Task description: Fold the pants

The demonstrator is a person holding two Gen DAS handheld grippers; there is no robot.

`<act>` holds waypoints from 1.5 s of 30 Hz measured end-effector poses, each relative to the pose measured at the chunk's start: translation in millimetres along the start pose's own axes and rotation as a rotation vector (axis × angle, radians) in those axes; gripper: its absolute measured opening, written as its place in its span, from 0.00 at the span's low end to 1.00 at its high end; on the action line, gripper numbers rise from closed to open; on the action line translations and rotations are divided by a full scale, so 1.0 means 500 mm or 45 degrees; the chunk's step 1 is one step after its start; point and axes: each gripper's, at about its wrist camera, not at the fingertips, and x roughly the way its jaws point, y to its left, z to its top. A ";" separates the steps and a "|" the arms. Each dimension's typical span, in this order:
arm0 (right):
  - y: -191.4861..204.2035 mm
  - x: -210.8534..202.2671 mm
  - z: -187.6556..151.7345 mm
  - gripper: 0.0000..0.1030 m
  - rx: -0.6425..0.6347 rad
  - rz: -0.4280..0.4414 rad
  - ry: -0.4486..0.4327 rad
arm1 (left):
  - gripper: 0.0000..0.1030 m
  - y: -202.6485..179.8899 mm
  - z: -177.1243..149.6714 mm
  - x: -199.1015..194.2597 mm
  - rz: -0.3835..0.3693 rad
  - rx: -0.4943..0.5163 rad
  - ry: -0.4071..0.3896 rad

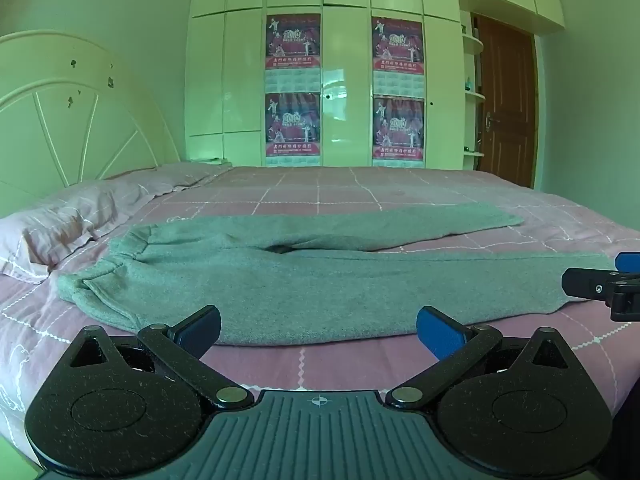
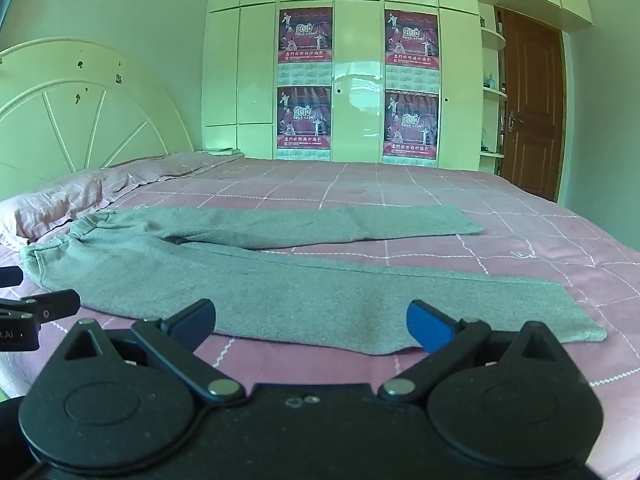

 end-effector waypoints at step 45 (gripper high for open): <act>-0.002 0.008 -0.001 0.94 -0.003 -0.005 0.022 | 1.00 -0.002 0.001 0.000 0.010 -0.001 0.022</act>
